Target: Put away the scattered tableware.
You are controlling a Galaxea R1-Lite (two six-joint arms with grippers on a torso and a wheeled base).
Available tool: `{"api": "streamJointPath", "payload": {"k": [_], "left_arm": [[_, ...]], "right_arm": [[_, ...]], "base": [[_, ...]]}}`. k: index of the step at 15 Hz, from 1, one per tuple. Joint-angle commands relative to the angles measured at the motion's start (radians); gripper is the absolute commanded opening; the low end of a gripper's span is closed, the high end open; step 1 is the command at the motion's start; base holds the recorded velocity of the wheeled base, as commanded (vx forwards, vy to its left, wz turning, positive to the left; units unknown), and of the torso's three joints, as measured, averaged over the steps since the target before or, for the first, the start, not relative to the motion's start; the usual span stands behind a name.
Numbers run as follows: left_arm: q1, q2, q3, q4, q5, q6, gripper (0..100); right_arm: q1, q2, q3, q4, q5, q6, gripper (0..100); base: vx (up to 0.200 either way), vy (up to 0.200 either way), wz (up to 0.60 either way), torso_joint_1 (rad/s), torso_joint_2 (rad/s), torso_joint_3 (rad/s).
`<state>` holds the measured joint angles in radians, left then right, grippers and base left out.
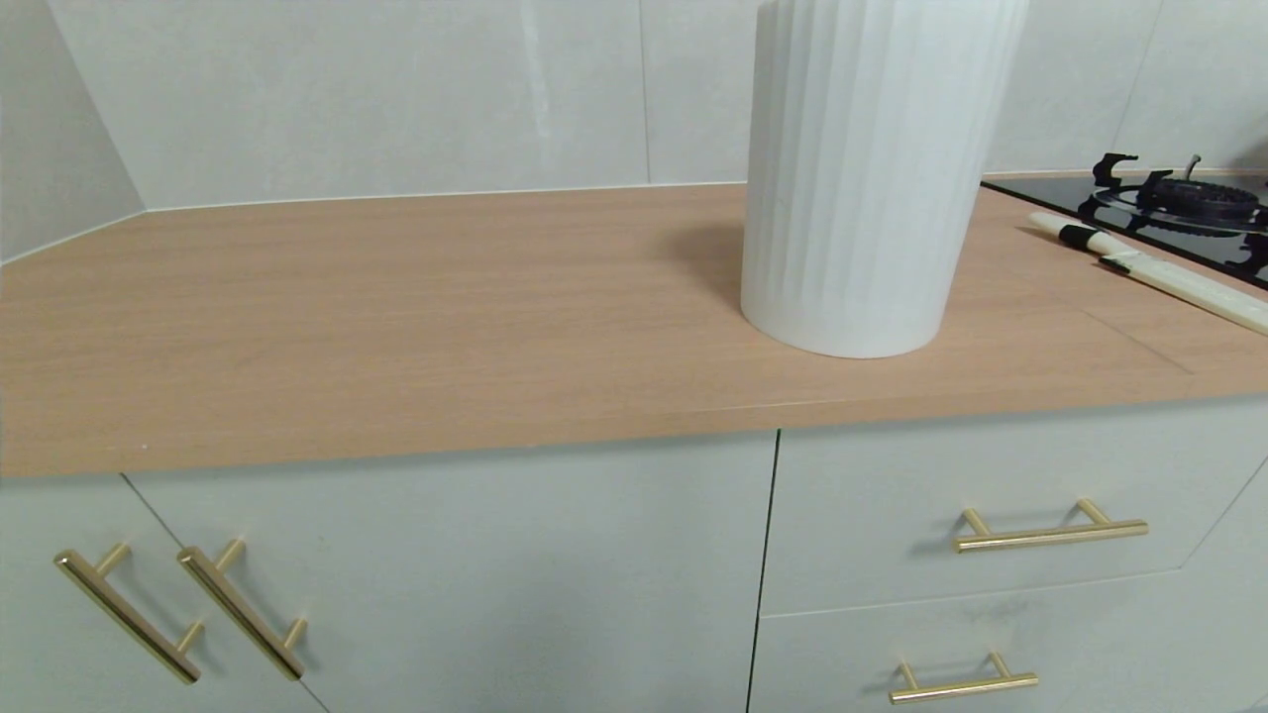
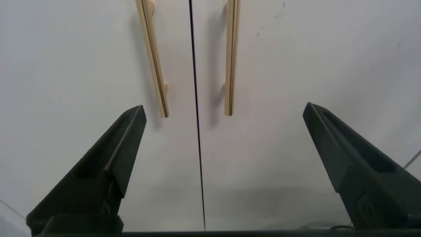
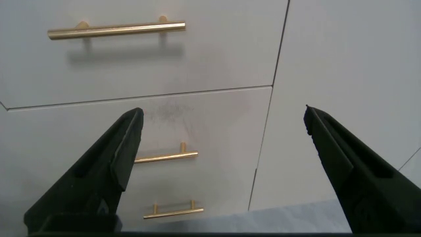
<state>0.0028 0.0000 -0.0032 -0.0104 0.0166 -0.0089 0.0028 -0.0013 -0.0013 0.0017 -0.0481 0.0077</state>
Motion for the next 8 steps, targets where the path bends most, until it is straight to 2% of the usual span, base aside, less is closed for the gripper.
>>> {"api": "streamJointPath", "payload": {"k": [1, 8], "left_arm": [[0.0, 0.0, 0.0, 0.0, 0.0, 0.0, 100], [0.0, 0.0, 0.0, -0.002, 0.0, 0.0, 100]], "right_arm": [[0.0, 0.001, 0.0, 0.0, 0.001, 0.0, 100], [0.002, 0.001, 0.0, 0.0, 0.001, 0.002, 100]], "base": [[0.0, 0.0, 0.0, 0.0, 0.0, 0.0], [0.0, 0.0, 0.0, 0.0, 0.0, 0.0]]}}
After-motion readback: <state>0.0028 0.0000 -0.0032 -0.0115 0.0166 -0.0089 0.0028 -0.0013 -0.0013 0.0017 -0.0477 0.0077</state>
